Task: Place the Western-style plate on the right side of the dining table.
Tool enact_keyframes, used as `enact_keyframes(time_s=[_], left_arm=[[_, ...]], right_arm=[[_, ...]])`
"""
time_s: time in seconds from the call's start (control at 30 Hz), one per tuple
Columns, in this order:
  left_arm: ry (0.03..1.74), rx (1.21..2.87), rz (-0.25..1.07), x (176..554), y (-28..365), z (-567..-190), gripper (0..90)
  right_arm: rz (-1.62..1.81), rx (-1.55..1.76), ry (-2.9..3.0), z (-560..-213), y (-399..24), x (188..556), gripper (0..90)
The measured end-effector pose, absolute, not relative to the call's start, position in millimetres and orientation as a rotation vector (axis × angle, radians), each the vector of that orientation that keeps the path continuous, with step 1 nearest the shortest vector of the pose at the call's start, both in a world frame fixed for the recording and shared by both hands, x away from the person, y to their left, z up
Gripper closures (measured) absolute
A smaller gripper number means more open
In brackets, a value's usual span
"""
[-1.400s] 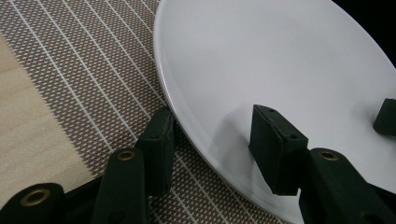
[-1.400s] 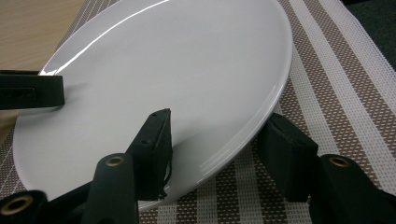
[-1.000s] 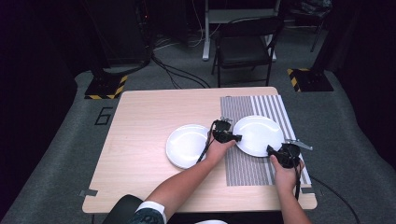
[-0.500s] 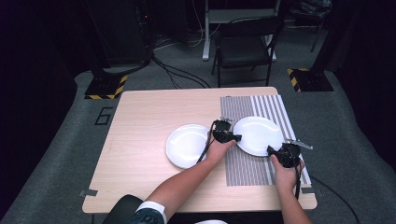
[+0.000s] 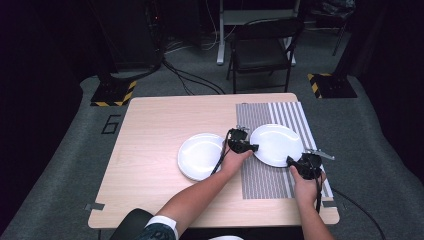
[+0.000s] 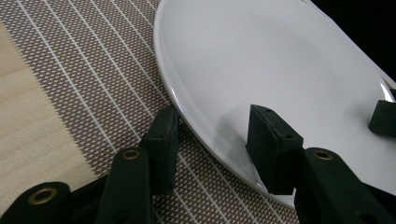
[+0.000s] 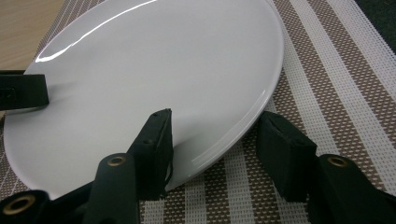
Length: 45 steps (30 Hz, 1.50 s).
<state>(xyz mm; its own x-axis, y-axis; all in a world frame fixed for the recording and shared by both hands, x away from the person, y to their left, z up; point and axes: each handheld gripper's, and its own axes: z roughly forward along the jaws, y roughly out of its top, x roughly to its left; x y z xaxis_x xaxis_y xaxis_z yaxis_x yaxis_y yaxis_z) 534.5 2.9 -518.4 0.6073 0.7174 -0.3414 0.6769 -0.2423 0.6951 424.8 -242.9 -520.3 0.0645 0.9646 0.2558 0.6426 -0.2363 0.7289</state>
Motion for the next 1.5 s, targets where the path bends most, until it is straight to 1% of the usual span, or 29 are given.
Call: enact_keyframes(time_s=[0.37, 0.6, 0.87, 1.1, 1.5], left_arm=[[1.104, 1.969, 0.057, 535, 3, -518, 54.4], [1.100, 1.972, 0.048, 535, 6, -517, 51.4], [1.094, 1.957, 0.042, 533, 10, -512, 48.9], [1.092, 1.923, 0.028, 531, 22, -503, 47.8], [1.033, 1.902, 0.087, 520, 47, -479, 47.8]], right_arm=[[1.013, 1.918, 1.601, -520, -243, 425, 45.9], [0.988, 1.903, 1.601, -518, -246, 422, 47.5], [0.999, 1.869, 1.609, -512, -242, 417, 47.3], [1.037, 1.828, 1.640, -502, -238, 412, 46.7], [1.076, 1.730, 1.713, -487, -223, 404, 46.1]])
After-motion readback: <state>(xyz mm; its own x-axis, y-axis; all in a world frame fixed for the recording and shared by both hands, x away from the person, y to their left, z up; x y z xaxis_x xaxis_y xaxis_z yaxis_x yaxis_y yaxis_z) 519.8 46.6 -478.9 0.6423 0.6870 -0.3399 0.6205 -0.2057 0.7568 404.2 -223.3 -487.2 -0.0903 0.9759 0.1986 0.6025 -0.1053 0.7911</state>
